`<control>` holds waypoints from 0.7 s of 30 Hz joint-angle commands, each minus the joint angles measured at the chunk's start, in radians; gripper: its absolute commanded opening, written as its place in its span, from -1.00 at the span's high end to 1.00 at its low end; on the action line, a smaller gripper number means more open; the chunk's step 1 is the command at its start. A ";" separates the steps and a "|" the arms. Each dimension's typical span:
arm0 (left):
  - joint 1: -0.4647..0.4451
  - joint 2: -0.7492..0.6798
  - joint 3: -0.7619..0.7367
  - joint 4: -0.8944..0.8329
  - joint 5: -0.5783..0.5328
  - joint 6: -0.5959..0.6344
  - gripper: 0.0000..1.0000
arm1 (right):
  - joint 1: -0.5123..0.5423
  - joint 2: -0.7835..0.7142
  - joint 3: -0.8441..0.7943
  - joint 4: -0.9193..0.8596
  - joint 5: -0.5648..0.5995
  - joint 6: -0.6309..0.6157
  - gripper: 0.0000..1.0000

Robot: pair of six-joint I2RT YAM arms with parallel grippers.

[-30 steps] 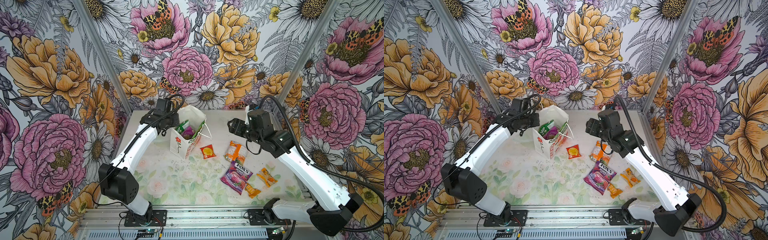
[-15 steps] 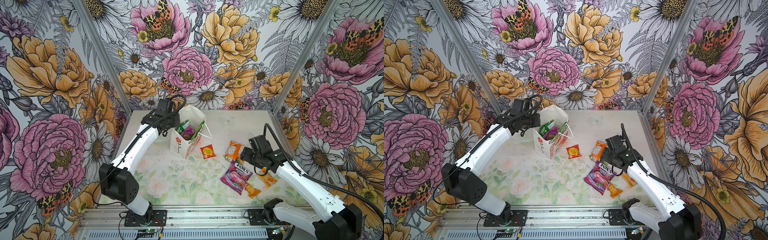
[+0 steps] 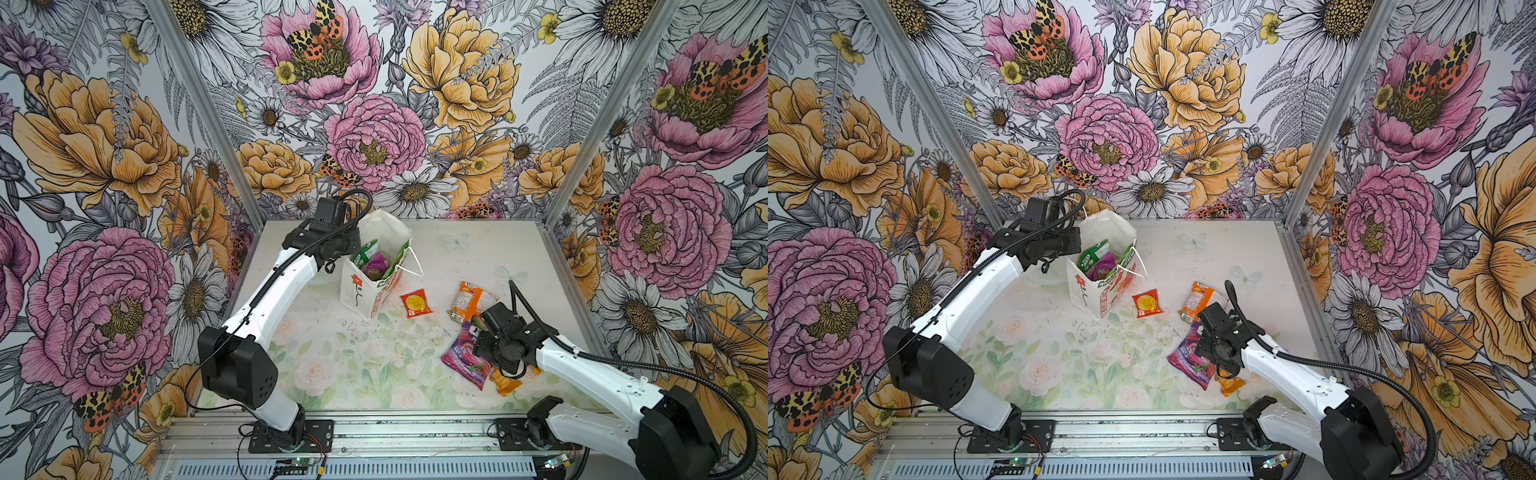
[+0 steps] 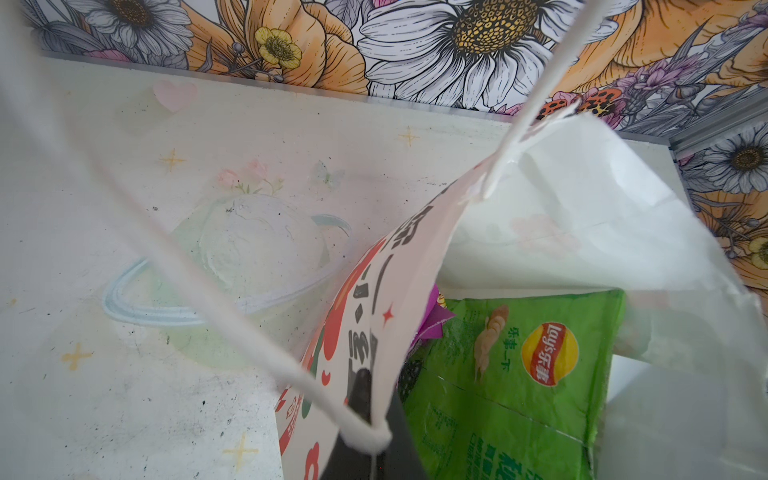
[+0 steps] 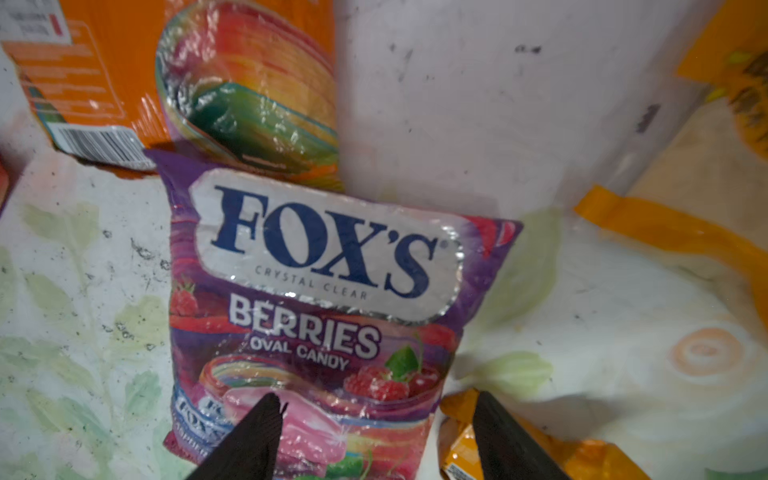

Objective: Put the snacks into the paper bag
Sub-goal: 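Move the right gripper over the purple Fox's Berries candy bag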

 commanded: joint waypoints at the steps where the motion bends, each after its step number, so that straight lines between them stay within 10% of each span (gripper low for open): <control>1: -0.013 0.002 0.030 0.036 -0.018 0.017 1.00 | 0.051 0.055 0.008 0.110 -0.022 0.053 -0.38; 16: -0.011 0.006 0.034 0.030 -0.029 0.024 1.00 | 0.302 0.359 0.223 0.233 -0.096 0.116 -0.31; 21: -0.009 -0.001 0.036 0.027 -0.040 0.030 1.00 | 0.325 0.374 0.351 0.134 -0.070 -0.056 -0.23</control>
